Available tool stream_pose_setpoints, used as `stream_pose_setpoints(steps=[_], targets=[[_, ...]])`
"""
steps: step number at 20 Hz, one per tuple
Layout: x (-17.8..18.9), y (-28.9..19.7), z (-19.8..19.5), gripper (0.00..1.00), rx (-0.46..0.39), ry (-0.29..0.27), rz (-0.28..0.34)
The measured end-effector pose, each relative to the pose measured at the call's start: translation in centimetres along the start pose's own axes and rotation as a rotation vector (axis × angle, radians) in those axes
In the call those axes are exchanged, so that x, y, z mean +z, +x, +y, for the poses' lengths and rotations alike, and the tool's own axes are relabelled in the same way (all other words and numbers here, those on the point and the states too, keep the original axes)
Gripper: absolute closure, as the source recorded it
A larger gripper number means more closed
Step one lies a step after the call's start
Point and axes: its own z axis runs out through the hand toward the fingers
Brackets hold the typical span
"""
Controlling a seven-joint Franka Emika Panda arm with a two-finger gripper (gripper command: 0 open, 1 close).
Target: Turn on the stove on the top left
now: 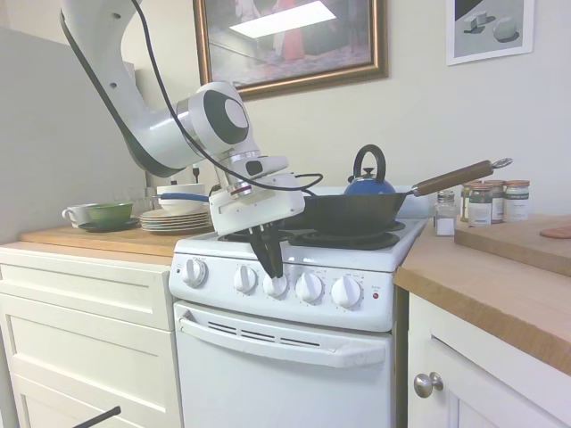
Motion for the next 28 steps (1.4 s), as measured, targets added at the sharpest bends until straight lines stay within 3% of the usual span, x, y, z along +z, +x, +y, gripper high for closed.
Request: stream_pose_setpoints(steps=[28], targets=[[-1.1, -2.5, -2.0, 1.00, -0.010, 0.025, -0.003]])
